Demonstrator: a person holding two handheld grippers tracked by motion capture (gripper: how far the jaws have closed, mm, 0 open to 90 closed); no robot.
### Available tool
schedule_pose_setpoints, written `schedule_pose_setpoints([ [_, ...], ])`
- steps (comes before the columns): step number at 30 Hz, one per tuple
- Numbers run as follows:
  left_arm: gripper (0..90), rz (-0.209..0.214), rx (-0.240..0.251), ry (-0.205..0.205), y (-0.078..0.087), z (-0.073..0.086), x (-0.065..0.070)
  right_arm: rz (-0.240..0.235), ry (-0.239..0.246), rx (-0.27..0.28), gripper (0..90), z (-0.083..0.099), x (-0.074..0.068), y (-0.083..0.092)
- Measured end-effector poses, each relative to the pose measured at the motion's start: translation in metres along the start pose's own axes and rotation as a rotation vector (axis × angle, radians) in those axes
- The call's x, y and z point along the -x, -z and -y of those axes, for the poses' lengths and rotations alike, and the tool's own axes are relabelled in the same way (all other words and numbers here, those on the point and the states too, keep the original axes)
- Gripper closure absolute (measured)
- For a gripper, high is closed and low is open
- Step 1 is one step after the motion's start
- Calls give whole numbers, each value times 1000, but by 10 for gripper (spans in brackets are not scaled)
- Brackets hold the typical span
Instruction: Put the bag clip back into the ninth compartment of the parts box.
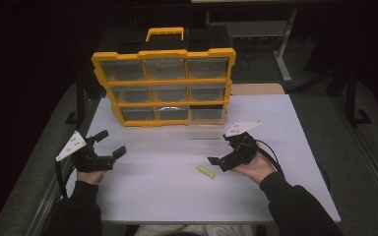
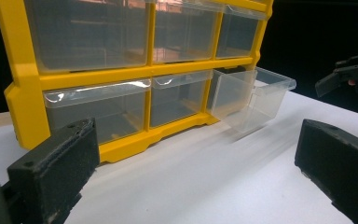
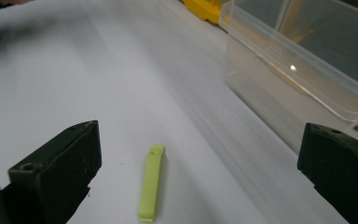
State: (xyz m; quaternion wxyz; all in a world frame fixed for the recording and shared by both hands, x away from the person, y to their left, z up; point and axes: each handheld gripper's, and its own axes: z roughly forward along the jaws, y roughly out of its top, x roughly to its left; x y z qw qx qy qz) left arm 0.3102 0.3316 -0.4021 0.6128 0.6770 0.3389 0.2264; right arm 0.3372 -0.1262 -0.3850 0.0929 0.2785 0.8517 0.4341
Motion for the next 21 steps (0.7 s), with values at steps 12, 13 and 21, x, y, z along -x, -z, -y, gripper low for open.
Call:
schedule_pose_setpoints([
  [12, 0, -2, 1, 0, 0, 0, 0, -23, 39, -119, 0, -7, -11, -18],
  [13, 0, -2, 2, -1, 0, 0, 0, -25, 41, -128, 0, -8, -11, -19],
  [21, 0, -5, -3, 0, 0, 0, 0, -24, 57, -186, 0, -11, -15, -29],
])
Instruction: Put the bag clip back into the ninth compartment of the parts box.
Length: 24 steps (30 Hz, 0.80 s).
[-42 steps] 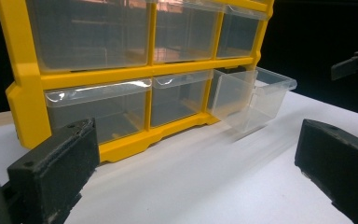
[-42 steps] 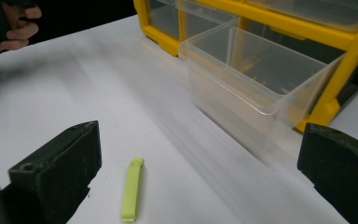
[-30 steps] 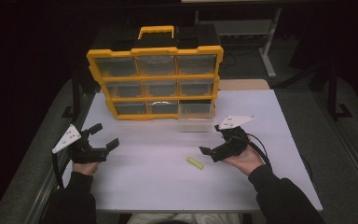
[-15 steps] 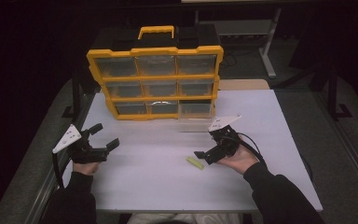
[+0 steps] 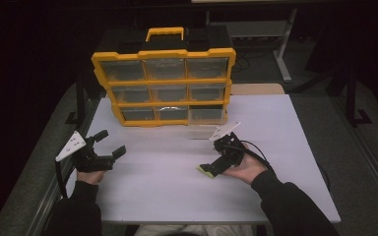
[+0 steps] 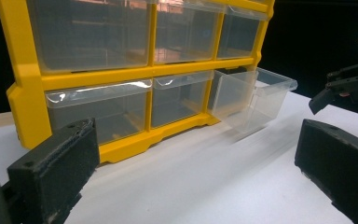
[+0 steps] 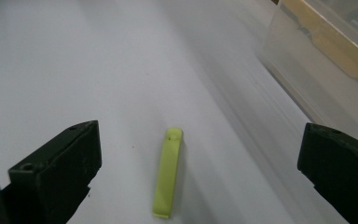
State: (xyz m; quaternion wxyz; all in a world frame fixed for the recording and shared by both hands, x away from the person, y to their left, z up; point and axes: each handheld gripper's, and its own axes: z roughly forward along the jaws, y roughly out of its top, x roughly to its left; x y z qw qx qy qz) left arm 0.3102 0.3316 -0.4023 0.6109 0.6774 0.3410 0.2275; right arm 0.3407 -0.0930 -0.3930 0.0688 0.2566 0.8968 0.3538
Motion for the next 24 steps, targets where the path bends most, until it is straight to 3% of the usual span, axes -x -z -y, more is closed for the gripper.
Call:
schedule_pose_setpoints([
  [14, 0, 0, 2, 2, 0, 0, 0, -21, 63, -111, 0, -5, -8, -26],
  [24, 0, 0, 0, 1, 0, 0, 0, -39, 59, -187, 0, -2, -9, -33],
])
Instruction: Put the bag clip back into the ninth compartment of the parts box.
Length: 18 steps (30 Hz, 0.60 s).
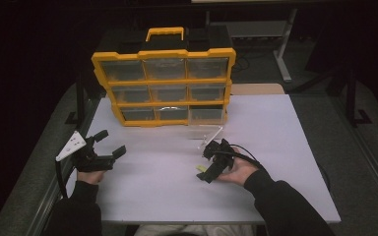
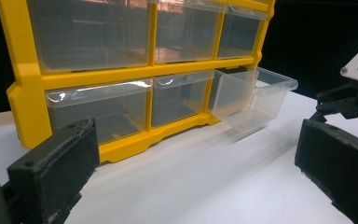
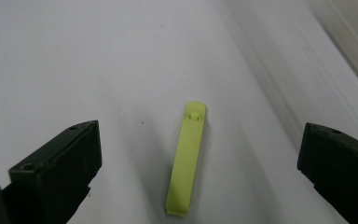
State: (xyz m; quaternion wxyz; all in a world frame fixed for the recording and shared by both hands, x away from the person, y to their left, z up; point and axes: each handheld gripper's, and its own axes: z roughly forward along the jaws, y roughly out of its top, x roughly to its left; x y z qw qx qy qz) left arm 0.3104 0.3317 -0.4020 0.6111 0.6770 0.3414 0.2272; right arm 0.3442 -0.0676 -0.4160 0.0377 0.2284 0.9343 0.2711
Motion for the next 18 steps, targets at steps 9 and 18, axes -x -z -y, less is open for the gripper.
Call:
schedule_pose_setpoints([
  [9, 0, -1, -2, 3, 0, 0, 0, 22, 30, -53, 176, 2, -1, -2],
  [18, 0, -2, -2, 2, 0, 0, 0, -5, 46, -73, 513, 1, -4, -4],
])
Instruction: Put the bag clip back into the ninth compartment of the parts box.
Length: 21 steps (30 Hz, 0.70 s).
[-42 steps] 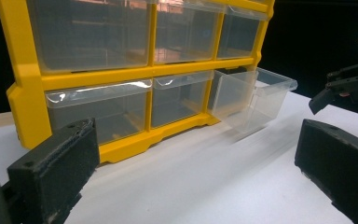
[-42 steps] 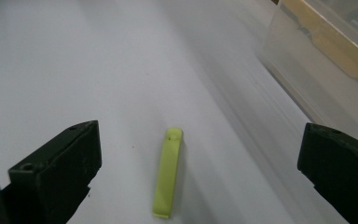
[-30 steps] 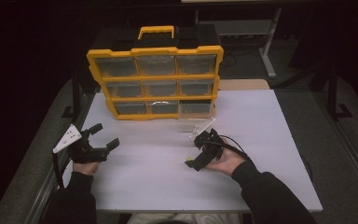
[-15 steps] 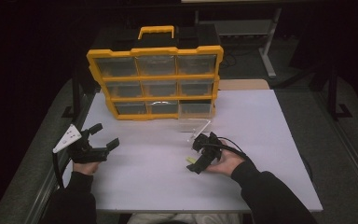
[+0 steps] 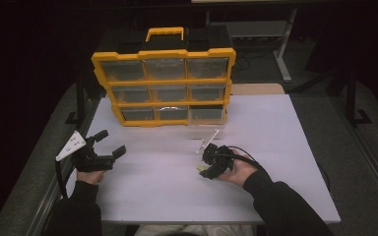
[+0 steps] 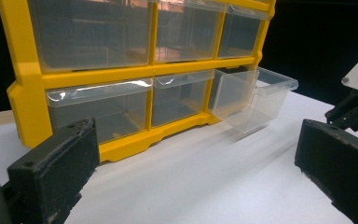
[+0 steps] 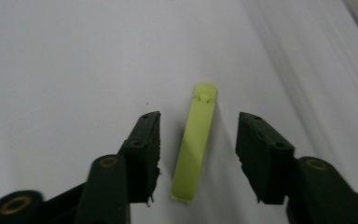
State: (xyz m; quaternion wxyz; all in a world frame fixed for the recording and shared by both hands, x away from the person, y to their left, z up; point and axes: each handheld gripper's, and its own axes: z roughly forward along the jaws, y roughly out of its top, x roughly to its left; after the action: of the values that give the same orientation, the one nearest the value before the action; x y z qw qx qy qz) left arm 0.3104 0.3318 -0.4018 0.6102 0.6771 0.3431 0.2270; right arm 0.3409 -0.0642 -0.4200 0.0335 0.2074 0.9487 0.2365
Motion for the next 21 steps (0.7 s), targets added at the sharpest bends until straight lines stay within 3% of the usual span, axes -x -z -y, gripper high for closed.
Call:
schedule_pose_setpoints([
  [8, 0, 0, 2, 2, 0, 0, 0, 4, -5, -28, 659, 0, 0, -4],
  [11, 0, 0, 0, 3, 0, 0, 0, -3, -9, -36, 757, 0, 0, -5],
  [21, 0, -3, 1, 5, 0, 0, -1, -27, -42, -21, 769, 1, 3, -2],
])
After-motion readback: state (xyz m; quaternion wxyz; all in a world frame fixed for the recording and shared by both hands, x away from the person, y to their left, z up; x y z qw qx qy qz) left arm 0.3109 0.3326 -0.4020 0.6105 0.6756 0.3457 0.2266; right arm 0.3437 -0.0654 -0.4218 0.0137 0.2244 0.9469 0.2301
